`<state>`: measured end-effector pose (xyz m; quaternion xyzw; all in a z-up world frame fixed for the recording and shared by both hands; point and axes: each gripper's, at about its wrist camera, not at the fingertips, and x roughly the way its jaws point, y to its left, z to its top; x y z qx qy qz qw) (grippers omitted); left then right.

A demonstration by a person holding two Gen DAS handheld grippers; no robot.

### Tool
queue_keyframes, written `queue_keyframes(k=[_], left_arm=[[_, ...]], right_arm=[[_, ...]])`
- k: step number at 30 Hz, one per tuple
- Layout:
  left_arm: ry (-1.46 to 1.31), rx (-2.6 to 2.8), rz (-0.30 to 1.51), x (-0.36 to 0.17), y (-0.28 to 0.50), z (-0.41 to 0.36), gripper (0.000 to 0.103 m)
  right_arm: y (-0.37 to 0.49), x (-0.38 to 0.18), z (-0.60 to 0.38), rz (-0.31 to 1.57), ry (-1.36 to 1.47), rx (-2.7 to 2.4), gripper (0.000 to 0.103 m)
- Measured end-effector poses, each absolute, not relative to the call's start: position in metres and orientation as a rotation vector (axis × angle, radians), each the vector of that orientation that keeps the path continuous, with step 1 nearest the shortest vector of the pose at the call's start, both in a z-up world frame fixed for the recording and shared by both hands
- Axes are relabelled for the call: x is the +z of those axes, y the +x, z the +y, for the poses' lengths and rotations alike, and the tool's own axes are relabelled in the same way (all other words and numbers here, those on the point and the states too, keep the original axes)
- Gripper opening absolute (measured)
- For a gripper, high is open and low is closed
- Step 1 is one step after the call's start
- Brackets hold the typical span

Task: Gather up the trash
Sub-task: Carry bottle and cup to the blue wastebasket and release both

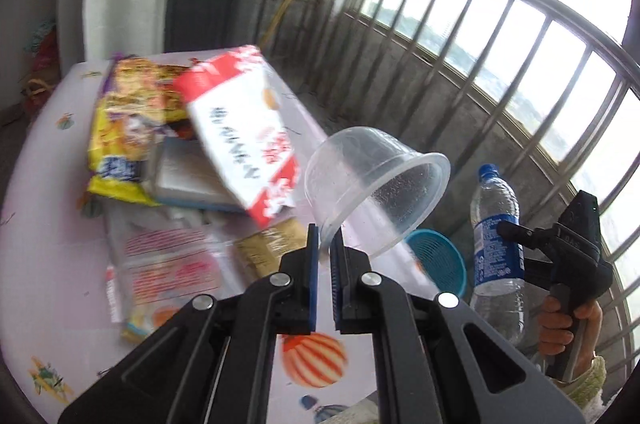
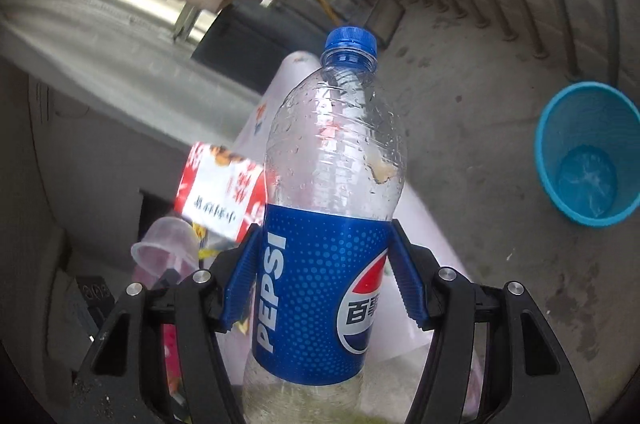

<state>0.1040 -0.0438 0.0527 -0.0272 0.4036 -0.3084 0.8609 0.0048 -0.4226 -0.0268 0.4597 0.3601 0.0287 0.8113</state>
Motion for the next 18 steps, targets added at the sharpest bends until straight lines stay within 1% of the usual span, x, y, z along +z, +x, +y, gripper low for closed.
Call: queue_keyframes(k=[2,5,8,12,16,17,18], left_arm=[[-0.004,-0.738,0.893,0.053,0.116,-0.090,0.005],[0.075,-0.876,1.004,0.040,0.138,-0.169,0.005],[0.204,-0.935,1.080,0.015,0.151,-0.244,0.005],[0.358,-0.986,1.194,-0.033,0.158,-0.337,0.005],[0.436,-1.002,1.264,-0.073,0.159,-0.403,0.005],[0.431,-1.023,1.267,-0.081,0.159,-0.418,0.006],[0.410,-1.044,1.266,-0.086,0.160,-0.429,0.015]], right_arm=[[-0.003,-0.039,-0.453,0.745,1.050,-0.023,0.059],[-0.008,-0.066,-0.483,0.765,1.124,-0.170,0.059],[-0.014,-0.101,-0.513,0.782,1.219,-0.270,0.059],[-0.015,-0.146,-0.543,0.781,1.343,-0.359,0.059],[-0.016,-0.189,-0.576,0.769,1.477,-0.424,0.062],[-0.019,-0.199,-0.586,0.752,1.507,-0.466,0.063],[-0.023,-0.207,-0.595,0.733,1.527,-0.492,0.071]])
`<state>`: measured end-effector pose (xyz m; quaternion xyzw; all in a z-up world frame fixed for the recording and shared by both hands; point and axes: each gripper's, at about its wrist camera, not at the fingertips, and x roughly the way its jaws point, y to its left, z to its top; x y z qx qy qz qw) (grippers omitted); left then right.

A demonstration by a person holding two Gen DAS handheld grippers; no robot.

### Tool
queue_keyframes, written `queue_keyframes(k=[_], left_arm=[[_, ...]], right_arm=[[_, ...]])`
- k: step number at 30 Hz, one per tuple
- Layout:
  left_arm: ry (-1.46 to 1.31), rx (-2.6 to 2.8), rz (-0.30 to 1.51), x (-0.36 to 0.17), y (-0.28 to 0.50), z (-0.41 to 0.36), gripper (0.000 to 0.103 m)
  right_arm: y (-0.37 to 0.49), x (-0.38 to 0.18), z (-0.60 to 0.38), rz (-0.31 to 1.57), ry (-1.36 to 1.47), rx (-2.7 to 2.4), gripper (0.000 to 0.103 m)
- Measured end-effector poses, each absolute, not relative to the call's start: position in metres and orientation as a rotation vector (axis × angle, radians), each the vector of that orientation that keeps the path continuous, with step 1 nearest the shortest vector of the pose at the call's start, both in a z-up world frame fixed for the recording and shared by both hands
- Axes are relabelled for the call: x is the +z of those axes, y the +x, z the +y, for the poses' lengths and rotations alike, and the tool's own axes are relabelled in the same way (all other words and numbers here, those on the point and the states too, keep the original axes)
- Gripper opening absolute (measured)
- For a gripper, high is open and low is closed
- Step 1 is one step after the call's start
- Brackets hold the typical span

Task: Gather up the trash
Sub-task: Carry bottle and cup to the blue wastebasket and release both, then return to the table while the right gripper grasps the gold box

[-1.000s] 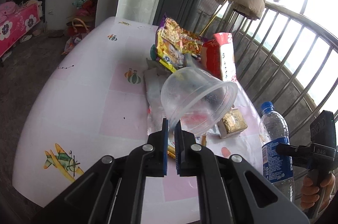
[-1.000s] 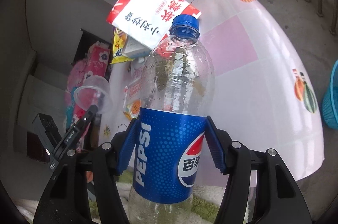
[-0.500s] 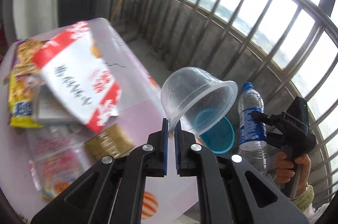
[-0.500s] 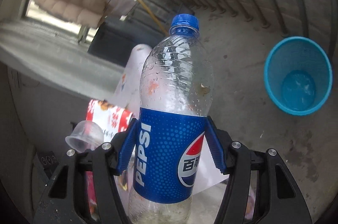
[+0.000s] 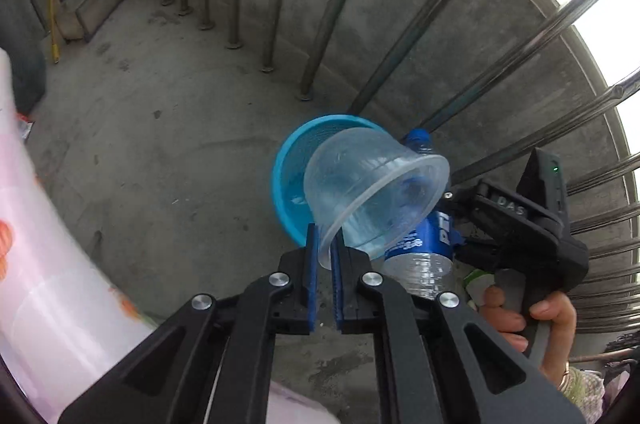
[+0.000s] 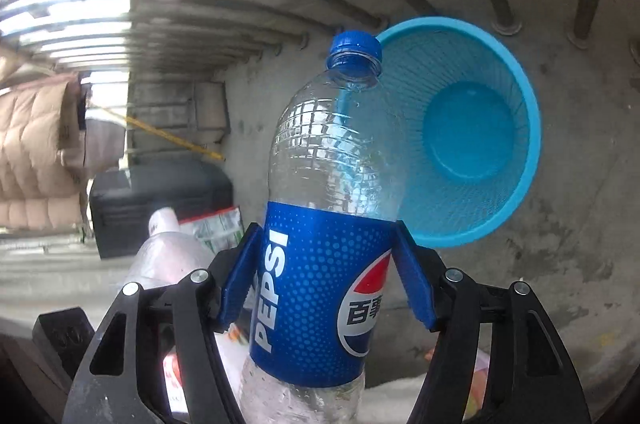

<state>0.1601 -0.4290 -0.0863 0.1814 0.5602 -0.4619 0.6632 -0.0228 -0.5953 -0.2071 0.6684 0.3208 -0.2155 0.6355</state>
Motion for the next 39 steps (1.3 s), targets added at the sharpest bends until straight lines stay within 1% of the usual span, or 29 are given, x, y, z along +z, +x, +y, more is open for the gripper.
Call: queue_keyframes(k=[1,2,3,5,8,14,19,24,29,34,39], left_arm=[[0.379,-1.049,1.256,-0.089,0.160,-0.437,0.024],[0.353,-1.045,1.235,-0.089,0.159,-0.445,0.043],[0.331,-1.044,1.207,-0.088,0.157,-0.450,0.050],[0.315,-1.071,1.181,-0.087,0.152,-0.451,0.050],[0.290,-1.102,1.179,-0.077,0.148,-0.445,0.050],[0.247,-1.129,1.099,-0.045,0.142,-0.409,0.050],[0.197,-1.101,1.043,-0.013,0.143,-0.359,0.050],[0.085,-0.986,0.907,0.037,0.144,-0.266,0.050],[0.024,-0.789,0.756,0.072,0.134,-0.143,0.050],[-0.022,-0.530,0.703,0.069,0.124,-0.028,0.050],[-0.112,-0.366,0.743,0.038,0.106,0.053,0.050]], right_arm=[[-0.025,-0.217,-0.603,0.722,1.548,-0.515,0.075],[-0.028,-0.227,-0.610,0.719,1.571,-0.550,0.077],[-0.034,-0.236,-0.614,0.715,1.603,-0.586,0.077],[-0.044,-0.246,-0.617,0.683,1.651,-0.608,0.077],[-0.054,-0.243,-0.611,0.639,1.636,-0.621,0.077],[-0.067,-0.228,-0.605,0.608,1.538,-0.656,0.077],[-0.060,-0.196,-0.593,0.619,1.380,-0.654,0.077],[-0.025,-0.129,-0.553,0.640,1.089,-0.566,0.077],[0.023,-0.075,-0.495,0.655,0.893,-0.326,0.077],[0.062,-0.044,-0.426,0.713,0.768,-0.046,0.077],[0.097,-0.037,-0.359,0.814,0.694,0.173,0.076]])
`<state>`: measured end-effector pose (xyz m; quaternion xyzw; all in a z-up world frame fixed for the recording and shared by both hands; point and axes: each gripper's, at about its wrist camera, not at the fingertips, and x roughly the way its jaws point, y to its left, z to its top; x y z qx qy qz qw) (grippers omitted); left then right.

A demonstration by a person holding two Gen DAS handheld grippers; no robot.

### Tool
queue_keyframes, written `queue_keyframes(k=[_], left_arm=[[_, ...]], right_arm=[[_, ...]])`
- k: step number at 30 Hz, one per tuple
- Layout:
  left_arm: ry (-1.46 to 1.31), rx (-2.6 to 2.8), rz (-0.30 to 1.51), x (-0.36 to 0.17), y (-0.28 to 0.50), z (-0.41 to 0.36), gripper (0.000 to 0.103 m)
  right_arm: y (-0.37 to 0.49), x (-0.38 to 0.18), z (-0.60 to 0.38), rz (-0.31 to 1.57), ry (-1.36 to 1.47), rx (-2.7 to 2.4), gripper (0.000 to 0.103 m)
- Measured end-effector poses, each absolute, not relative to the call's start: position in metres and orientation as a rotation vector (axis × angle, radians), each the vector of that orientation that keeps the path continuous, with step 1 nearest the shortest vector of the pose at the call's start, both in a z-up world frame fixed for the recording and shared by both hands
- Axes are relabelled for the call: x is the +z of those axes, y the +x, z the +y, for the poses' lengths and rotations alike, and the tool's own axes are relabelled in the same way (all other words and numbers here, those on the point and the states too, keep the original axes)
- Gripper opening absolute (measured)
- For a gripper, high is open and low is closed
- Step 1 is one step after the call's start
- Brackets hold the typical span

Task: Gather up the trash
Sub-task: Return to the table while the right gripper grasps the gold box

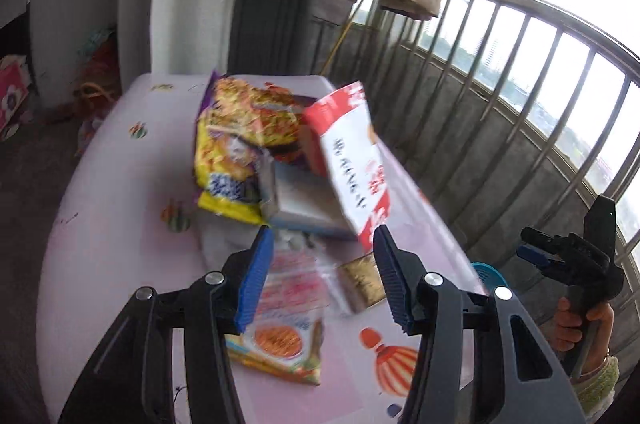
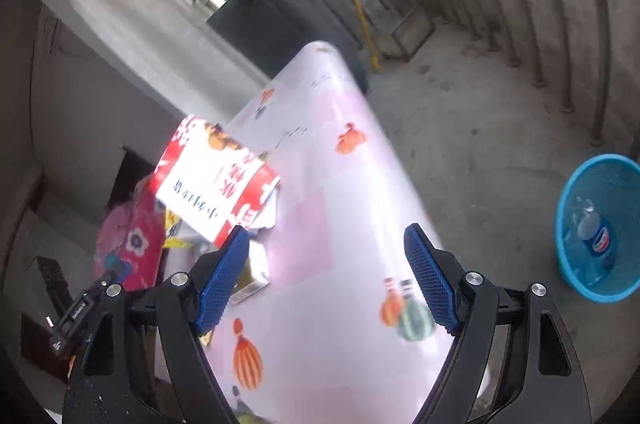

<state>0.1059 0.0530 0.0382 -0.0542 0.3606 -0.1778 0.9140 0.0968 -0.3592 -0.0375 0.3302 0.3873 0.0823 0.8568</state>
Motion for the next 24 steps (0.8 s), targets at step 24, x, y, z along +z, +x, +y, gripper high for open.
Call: queue_keyframes(k=[24], left_arm=[[-0.270,-0.313,0.932,-0.055,0.155,0.112,0.049]], right_arm=[[0.175,-0.063,-0.218,1.095,0.573,0.352,0.072]])
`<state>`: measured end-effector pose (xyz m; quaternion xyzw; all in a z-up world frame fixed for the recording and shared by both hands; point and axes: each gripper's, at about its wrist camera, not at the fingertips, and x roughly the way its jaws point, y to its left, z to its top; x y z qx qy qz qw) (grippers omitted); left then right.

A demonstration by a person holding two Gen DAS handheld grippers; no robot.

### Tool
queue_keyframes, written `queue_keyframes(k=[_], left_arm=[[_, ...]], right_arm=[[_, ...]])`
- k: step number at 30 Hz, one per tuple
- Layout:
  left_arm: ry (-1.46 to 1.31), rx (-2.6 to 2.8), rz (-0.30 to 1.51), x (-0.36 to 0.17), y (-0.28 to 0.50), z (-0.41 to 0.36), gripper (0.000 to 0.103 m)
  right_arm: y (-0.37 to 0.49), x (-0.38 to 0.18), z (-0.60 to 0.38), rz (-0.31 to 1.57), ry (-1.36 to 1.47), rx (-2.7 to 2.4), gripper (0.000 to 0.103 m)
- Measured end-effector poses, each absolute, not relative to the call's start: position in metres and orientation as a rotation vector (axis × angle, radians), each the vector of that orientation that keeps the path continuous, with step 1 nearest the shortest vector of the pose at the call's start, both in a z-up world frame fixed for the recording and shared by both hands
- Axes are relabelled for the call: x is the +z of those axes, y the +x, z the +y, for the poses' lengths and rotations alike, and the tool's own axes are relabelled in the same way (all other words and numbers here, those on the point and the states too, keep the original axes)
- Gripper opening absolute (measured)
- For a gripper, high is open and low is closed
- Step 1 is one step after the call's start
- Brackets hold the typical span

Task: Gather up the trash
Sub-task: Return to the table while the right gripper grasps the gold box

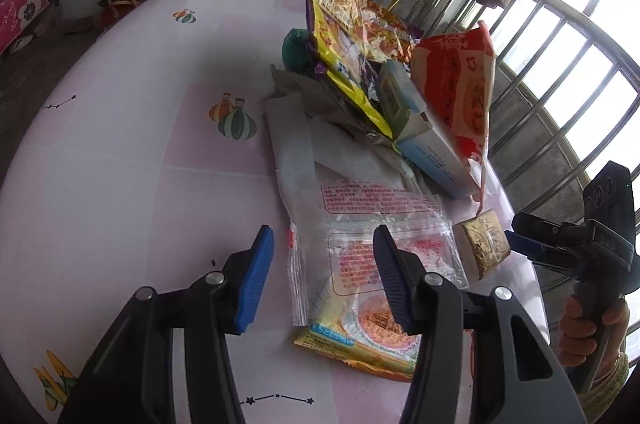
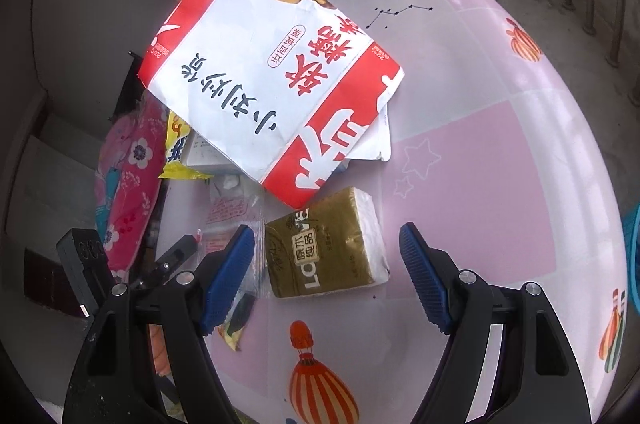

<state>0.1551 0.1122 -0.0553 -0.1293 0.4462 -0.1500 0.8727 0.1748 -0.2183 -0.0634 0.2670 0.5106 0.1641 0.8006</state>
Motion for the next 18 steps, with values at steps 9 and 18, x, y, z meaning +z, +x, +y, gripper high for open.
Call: queue_keyframes(k=[9,18], left_arm=[[-0.352,-0.376,0.983,-0.066,0.166,0.121,0.046],[-0.476,-0.489,0.928,-0.053,0.151,0.127,0.046]], right_arm=[[0.183,-0.071,-0.208,1.135,0.577,0.362,0.068],[0.178,-0.071,-0.212,1.133,0.572,0.363,0.065]])
